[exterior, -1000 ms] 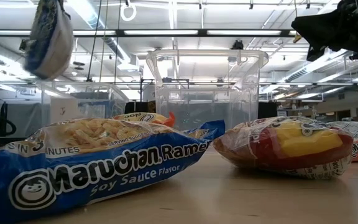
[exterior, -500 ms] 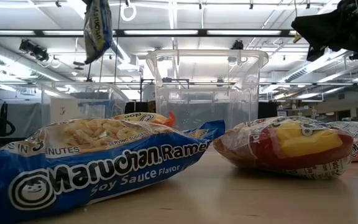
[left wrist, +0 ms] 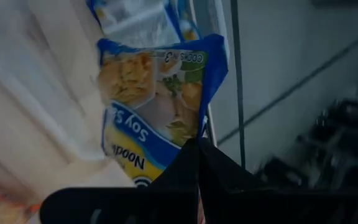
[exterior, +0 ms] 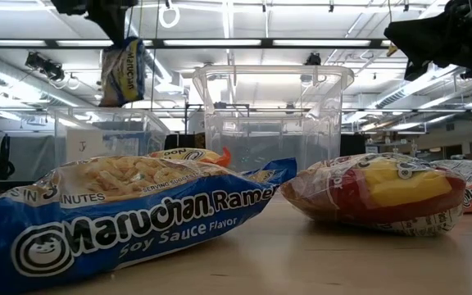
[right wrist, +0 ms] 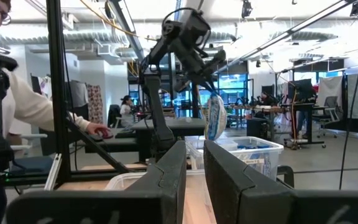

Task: Sort Maruchan noodles
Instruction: Put the blue noodle pack into the top transparent bin

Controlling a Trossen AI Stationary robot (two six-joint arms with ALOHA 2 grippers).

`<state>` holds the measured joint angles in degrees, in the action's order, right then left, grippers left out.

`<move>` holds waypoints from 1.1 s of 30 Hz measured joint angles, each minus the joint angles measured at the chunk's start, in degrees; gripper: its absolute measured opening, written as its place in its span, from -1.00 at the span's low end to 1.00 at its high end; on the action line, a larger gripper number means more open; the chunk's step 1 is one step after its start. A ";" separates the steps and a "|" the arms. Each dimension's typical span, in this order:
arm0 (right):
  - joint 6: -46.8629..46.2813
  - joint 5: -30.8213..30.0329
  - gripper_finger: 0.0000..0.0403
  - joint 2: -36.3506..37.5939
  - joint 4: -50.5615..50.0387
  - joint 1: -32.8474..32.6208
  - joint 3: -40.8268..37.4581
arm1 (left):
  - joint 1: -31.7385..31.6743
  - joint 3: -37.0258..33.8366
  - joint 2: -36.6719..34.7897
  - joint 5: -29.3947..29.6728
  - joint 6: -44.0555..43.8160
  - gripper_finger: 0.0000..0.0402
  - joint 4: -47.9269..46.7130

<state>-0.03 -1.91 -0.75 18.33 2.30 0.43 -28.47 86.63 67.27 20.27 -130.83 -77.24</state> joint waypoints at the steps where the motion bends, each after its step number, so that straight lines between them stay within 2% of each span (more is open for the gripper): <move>1: 0.00 -0.01 -0.68 0.00 -0.01 0.00 0.00 | -1.65 0.00 0.28 -0.66 -0.13 -1.00 -1.16; 6: 0.00 -0.01 -0.68 0.02 0.00 -0.02 0.00 | -8.85 0.02 2.24 -4.71 -0.83 -0.99 -8.33; 13: 0.00 0.00 -0.68 0.02 -0.02 0.01 0.00 | -12.89 0.02 7.86 -12.34 -2.28 -0.99 -2.98; 26: 0.00 0.01 -0.68 0.00 -0.02 -0.01 0.00 | -17.59 0.00 18.96 -12.86 -1.61 -0.98 -12.03; 33: 0.00 0.00 -0.68 0.01 0.00 -0.01 0.00 | -18.65 -1.79 21.85 -18.09 -1.57 -0.98 -11.66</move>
<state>-0.03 -1.91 -0.75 18.33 2.29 0.43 -47.11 84.84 89.12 2.18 -132.40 -88.90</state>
